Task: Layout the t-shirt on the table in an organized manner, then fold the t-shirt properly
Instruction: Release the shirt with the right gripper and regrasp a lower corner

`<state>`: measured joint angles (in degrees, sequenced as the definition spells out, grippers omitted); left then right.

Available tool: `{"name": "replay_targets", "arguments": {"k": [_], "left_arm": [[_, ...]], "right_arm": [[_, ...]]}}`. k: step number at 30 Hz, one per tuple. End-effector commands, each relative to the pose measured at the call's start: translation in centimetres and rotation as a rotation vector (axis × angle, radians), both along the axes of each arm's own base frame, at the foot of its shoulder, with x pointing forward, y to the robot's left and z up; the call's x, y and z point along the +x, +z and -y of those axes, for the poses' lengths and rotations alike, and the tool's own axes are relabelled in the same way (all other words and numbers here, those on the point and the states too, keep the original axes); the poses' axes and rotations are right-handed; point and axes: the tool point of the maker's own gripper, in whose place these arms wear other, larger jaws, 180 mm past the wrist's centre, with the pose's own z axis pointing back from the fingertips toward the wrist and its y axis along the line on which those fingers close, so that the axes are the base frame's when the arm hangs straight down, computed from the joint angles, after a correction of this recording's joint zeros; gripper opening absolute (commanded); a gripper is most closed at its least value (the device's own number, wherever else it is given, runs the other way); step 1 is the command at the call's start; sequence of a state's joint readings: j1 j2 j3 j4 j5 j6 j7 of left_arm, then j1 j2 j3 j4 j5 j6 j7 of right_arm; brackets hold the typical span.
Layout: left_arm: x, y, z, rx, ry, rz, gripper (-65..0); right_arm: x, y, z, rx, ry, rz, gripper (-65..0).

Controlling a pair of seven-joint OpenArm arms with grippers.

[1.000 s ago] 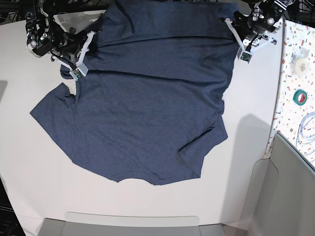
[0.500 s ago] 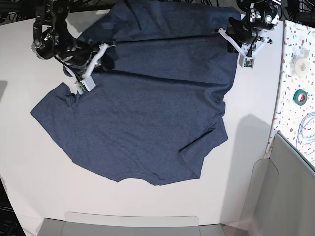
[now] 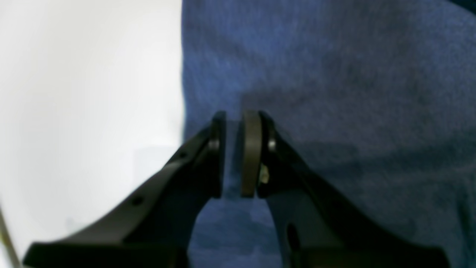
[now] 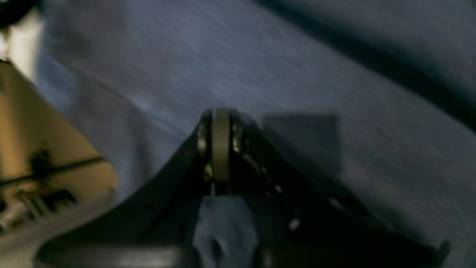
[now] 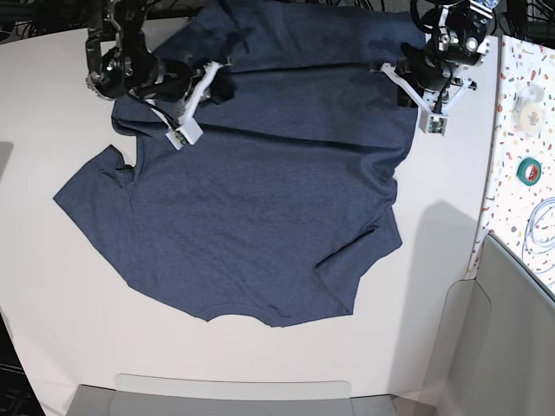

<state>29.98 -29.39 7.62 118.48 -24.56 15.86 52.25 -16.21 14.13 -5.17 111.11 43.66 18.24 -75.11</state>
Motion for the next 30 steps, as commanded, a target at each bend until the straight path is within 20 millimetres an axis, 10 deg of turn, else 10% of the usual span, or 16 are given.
{"name": "replay_targets", "arguments": {"k": [1, 12, 22, 30], "left_arm": [[0.2, 0.5, -0.2, 0.009, -0.005, 0.017, -57.4], [0.9, 0.9, 0.5, -0.012, -0.015, 0.034, -57.4], [-2.9, -1.8, 8.8, -0.158, -0.226, -0.207, -57.4], [-3.5, -4.3, 7.3, -0.109, -0.206, -0.304, -57.4]], "right_arm": [[-0.1, 0.6, 0.0, 0.003, 0.037, 0.014, -65.0], [-4.5, -1.4, 0.7, -0.094, 0.223, -0.077, -65.0], [-9.1, -3.5, 5.6, -0.228, 0.302, -0.212, -65.0], [-12.5, -3.9, 7.6, -0.269, 0.337, -0.292, -65.0]]}}
